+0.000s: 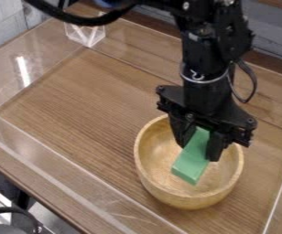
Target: Put the green block in the brown bowl
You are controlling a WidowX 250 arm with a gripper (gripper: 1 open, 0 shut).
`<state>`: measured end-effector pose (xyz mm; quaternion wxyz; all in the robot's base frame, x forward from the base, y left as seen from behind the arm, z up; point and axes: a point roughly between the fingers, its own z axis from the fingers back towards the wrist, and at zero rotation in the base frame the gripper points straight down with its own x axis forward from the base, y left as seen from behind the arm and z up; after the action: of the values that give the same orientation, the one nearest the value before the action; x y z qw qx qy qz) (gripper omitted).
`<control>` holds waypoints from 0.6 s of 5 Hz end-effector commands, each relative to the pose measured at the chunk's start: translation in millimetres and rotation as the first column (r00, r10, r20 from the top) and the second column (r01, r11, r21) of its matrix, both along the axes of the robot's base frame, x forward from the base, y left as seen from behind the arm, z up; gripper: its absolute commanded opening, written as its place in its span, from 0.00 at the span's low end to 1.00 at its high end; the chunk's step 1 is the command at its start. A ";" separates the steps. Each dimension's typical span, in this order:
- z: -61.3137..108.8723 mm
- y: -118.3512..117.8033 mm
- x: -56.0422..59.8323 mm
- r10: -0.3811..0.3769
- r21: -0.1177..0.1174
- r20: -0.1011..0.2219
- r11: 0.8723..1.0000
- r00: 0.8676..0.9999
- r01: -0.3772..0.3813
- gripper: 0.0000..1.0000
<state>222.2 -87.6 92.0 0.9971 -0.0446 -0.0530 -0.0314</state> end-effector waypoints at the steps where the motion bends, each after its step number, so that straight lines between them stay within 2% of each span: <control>1: 6.0 0.7 6.3 0.003 -0.010 0.031 1.000 1.000 -0.003 0.00; 2: 5.1 3.1 8.3 0.007 -0.011 0.030 1.000 1.000 -0.007 0.00; 3: 5.1 5.8 10.4 0.012 -0.011 0.028 1.000 1.000 -0.011 1.00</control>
<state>226.0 -80.9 87.8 0.9974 -0.0446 -0.0492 -0.0275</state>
